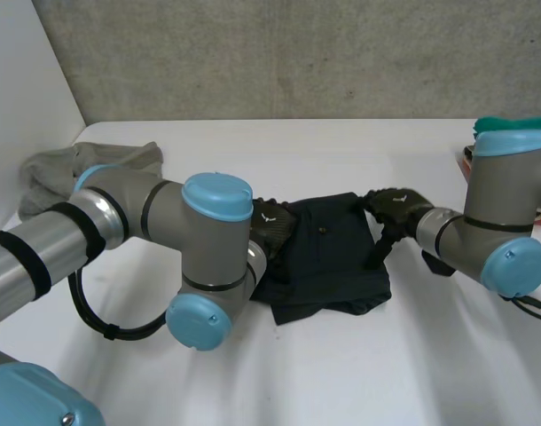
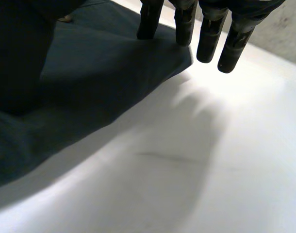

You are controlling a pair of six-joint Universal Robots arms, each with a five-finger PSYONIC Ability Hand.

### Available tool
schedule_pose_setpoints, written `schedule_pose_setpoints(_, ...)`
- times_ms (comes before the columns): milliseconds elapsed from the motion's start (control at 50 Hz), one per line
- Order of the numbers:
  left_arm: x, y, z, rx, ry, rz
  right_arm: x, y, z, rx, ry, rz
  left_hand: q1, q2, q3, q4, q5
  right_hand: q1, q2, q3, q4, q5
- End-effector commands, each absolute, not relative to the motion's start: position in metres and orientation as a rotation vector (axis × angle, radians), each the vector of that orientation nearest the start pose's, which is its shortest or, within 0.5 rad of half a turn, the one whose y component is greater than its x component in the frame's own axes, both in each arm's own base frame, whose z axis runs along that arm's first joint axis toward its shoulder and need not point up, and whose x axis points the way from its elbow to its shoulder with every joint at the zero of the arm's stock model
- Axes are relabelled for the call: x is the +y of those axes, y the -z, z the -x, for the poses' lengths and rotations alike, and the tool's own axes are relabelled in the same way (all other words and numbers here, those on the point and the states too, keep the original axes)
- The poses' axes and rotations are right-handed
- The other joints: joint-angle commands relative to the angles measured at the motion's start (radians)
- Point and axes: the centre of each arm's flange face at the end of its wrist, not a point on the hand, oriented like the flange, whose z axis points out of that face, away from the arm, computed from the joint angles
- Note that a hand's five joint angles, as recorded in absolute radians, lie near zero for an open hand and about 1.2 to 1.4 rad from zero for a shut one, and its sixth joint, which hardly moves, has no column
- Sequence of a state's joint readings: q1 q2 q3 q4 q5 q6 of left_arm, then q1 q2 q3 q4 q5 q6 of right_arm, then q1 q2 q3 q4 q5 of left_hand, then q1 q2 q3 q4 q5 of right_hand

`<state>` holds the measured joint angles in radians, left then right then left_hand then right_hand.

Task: Fold the laundry.

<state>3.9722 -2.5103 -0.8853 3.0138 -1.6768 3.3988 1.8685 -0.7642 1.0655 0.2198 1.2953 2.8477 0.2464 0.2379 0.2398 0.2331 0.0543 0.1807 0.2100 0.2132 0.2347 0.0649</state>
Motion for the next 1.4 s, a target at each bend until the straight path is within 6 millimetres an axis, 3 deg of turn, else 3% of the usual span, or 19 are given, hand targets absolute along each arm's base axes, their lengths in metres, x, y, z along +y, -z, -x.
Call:
schedule_pose_setpoints(20, -0.254, -0.189, 0.397, 2.383, 2.059, -1.188, -0.346, -0.195, -0.272, 2.246, 1.659, 0.961, -0.045, -0.036, -0.038, -0.031, -0.027, -0.006, -0.036, -0.039, -0.060, -0.065)
schedule_pose_setpoints(40, -0.254, -0.210, 0.395, 2.351, 2.133, -1.170, -0.339, -0.210, -0.275, 2.204, 1.704, 0.969, -0.045, -0.036, -0.038, -0.031, -0.027, -0.006, -0.036, -0.039, -0.060, -0.065)
schedule_pose_setpoints(120, -0.251, -0.243, 0.387, 2.318, 2.248, -1.194, -0.324, -0.239, -0.272, 2.117, 1.832, 0.953, -0.039, -0.030, -0.032, -0.025, -0.021, -0.006, -0.036, -0.039, -0.060, -0.065)
schedule_pose_setpoints(240, -0.228, -0.291, 0.370, 2.317, 2.413, -1.320, -0.293, -0.241, -0.264, 2.084, 1.915, 0.960, -0.036, -0.027, -0.029, -0.022, -0.018, -0.006, -0.036, -0.039, -0.060, -0.065)
schedule_pose_setpoints(280, -0.218, -0.301, 0.363, 2.352, 2.444, -1.399, -0.273, -0.229, -0.262, 2.091, 1.886, 0.989, -0.033, -0.024, -0.026, -0.020, -0.015, -0.006, -0.036, -0.039, -0.060, -0.065)
schedule_pose_setpoints(420, -0.197, -0.306, 0.350, 2.486, 2.395, -1.602, -0.227, -0.182, -0.271, 2.053, 1.813, 1.097, -0.030, -0.021, -0.023, -0.017, -0.012, -0.006, -0.036, -0.039, -0.060, -0.065)
schedule_pose_setpoints(520, -0.194, -0.306, 0.348, 2.494, 2.381, -1.611, -0.213, -0.154, -0.282, 2.002, 1.809, 1.131, -0.030, -0.021, -0.023, -0.017, -0.012, -0.006, -0.036, -0.039, -0.060, -0.065)
schedule_pose_setpoints(600, -0.194, -0.306, 0.348, 2.498, 2.381, -1.611, -0.217, -0.135, -0.287, 2.001, 1.833, 1.131, -0.027, -0.018, -0.020, -0.014, -0.009, -0.006, -0.036, -0.039, -0.060, -0.065)
schedule_pose_setpoints(720, -0.195, -0.302, 0.350, 2.502, 2.372, -1.617, -0.231, -0.122, -0.296, 1.979, 1.926, 1.170, -0.027, -0.018, -0.020, -0.014, -0.009, -0.006, -0.036, -0.039, -0.060, -0.065)
schedule_pose_setpoints(880, -0.196, -0.298, 0.351, 2.518, 2.355, -1.617, -0.243, -0.105, -0.303, 1.991, 1.926, 1.238, -0.027, -0.018, -0.020, -0.014, -0.009, -0.006, -0.036, -0.039, -0.060, -0.065)
schedule_pose_setpoints(1100, -0.199, -0.298, 0.350, 2.518, 2.353, -1.610, -0.264, -0.116, -0.316, 1.922, 1.998, 1.213, -0.027, -0.018, -0.020, -0.014, -0.009, 0.080, 0.051, 0.048, 0.026, 0.022)
schedule_pose_setpoints(1300, -0.198, -0.294, 0.348, 2.545, 2.330, -1.603, -0.284, -0.105, -0.327, 1.936, 1.978, 1.225, -0.027, -0.018, -0.020, -0.014, -0.009, 0.418, 0.388, 0.385, 0.364, 0.359)
schedule_pose_setpoints(1400, -0.197, -0.288, 0.347, 2.564, 2.301, -1.608, -0.291, -0.100, -0.333, 1.959, 1.904, 1.255, -0.027, -0.018, -0.020, -0.014, -0.009, 1.048, 1.019, 1.015, 0.994, 0.989)
